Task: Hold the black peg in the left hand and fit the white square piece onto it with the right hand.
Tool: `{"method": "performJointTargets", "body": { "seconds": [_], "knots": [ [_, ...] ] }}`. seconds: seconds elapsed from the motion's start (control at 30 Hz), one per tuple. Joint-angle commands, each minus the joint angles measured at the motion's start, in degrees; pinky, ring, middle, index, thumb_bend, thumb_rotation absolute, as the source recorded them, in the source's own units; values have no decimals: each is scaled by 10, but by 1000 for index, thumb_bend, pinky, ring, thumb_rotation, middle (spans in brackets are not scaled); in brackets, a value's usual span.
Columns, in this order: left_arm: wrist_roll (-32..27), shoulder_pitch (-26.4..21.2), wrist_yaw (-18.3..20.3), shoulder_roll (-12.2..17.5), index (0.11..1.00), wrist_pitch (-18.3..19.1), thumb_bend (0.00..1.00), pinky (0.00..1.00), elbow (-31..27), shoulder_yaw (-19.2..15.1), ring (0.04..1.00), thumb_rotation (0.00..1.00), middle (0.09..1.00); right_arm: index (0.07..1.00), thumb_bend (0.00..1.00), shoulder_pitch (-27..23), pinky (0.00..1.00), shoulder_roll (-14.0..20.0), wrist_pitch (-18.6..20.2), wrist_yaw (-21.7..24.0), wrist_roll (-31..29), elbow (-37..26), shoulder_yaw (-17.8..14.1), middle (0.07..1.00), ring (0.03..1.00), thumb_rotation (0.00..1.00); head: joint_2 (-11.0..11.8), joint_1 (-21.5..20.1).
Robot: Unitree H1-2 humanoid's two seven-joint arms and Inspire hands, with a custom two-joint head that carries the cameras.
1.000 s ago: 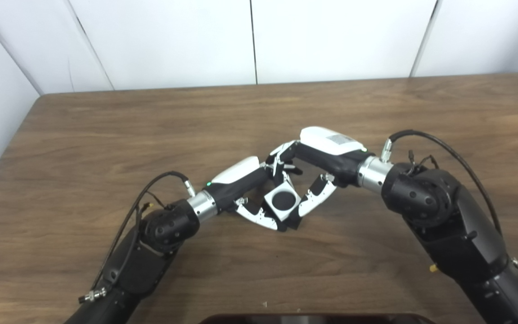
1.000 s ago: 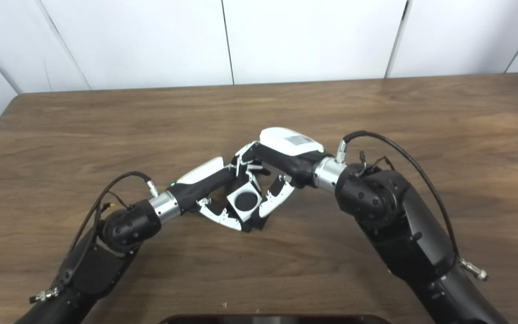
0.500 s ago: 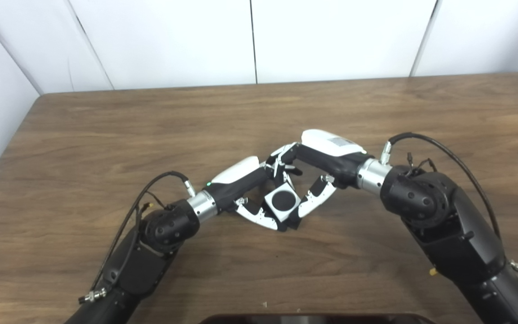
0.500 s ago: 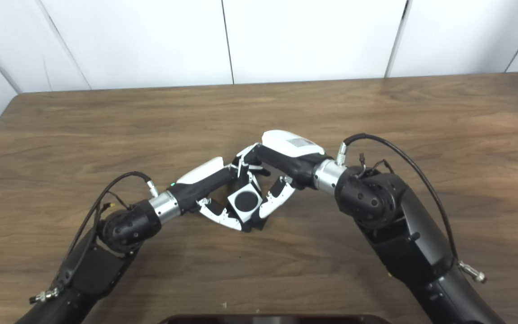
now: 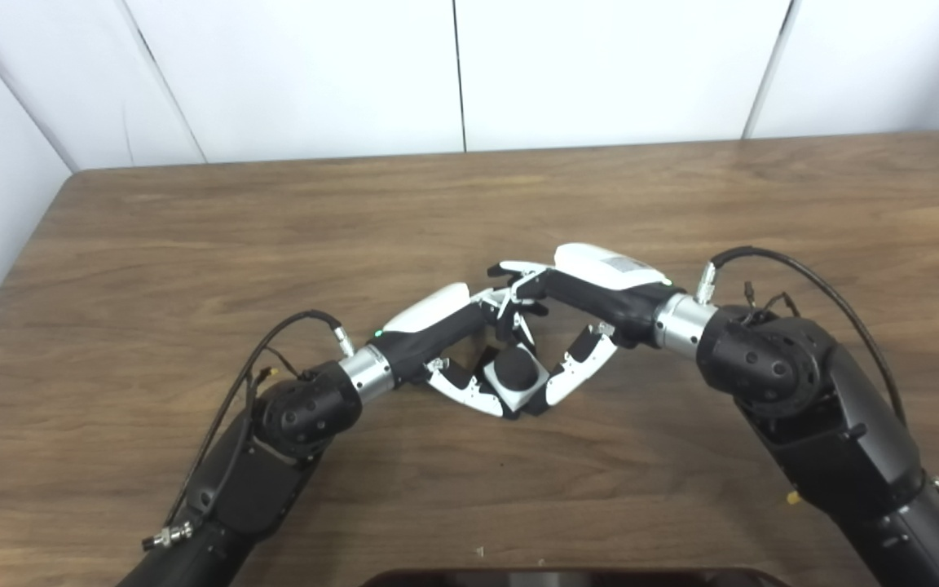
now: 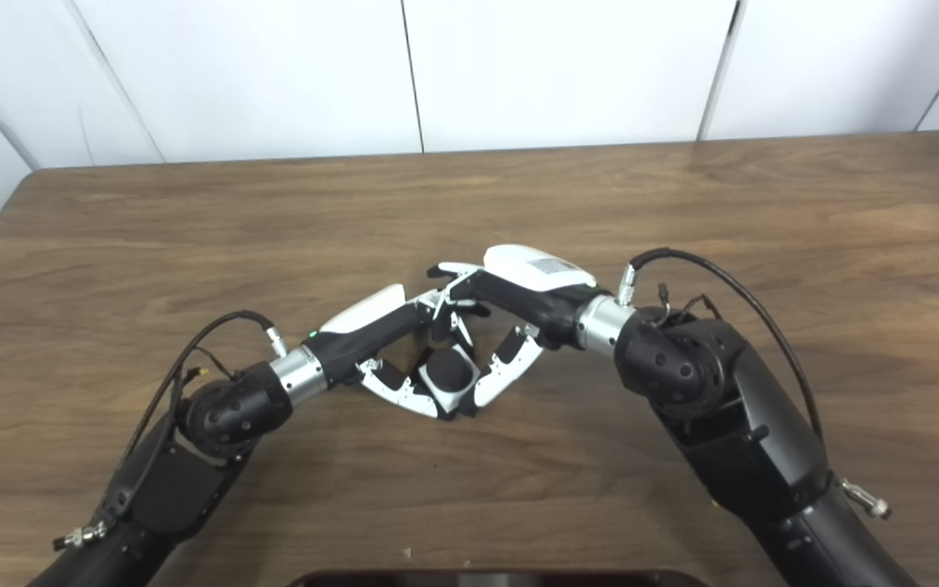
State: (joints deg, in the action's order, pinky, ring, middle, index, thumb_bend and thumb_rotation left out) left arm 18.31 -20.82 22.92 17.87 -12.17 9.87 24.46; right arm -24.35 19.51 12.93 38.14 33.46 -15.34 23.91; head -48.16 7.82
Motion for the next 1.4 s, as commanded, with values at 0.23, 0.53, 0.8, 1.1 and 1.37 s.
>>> {"method": "performJointTargets", "body": {
  "seconds": [0.23,0.53,0.8,1.1,1.37],
  "knots": [
    [9,11,35,8,490,28,520,959,9,16,978,77,890,886,942,-19,804,8,7,-6,-7,-17,-16,939,898,277,0,-1],
    [8,10,33,8,490,24,520,963,15,15,974,78,893,865,907,-14,779,18,9,-21,-31,-26,-62,929,896,277,1,-7],
    [5,9,32,8,489,19,520,971,19,14,972,79,889,843,949,-16,722,31,2,-36,-59,-29,-105,919,868,328,2,-9],
    [4,10,35,11,490,22,520,979,19,14,976,80,892,820,861,1,699,44,19,-77,-72,-57,-168,886,857,152,4,-13],
    [1,7,34,11,490,15,519,979,27,13,976,80,894,758,675,67,674,-14,-12,-227,-28,-34,-204,819,802,274,9,-23]
  ]
}}
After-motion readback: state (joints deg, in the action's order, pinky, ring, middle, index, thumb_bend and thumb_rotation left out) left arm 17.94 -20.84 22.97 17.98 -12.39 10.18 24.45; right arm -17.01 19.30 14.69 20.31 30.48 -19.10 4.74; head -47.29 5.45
